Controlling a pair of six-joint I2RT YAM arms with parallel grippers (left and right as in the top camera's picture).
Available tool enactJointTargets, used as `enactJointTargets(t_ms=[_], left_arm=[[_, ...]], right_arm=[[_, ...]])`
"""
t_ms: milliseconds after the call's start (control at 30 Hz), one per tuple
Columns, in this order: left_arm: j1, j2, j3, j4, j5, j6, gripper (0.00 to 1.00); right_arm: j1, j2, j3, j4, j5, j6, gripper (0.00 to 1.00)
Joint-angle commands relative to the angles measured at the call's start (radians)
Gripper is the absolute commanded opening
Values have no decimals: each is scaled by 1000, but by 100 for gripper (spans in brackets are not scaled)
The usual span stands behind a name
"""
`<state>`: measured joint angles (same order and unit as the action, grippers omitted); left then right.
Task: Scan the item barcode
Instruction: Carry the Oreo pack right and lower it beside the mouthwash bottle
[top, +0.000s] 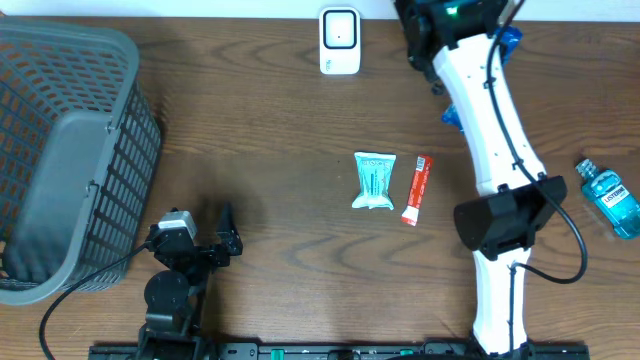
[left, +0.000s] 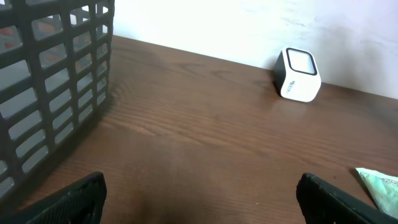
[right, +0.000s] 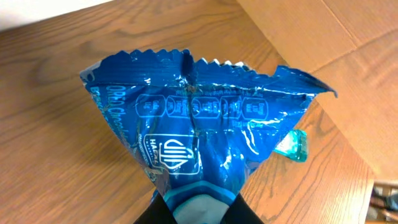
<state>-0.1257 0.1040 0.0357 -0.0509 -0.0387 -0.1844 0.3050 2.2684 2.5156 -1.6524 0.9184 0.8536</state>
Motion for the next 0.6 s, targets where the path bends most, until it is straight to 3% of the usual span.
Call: enactJointTargets(t_ms=[0,567], left_arm=[[3,-2,-32,-15,-6,-5,97],[3,-2,-32,-15,-6,-5,98]], right_arm=[[-48,-2,4,-2,56,32,1],[-231,8,2,39,48,33,1]])
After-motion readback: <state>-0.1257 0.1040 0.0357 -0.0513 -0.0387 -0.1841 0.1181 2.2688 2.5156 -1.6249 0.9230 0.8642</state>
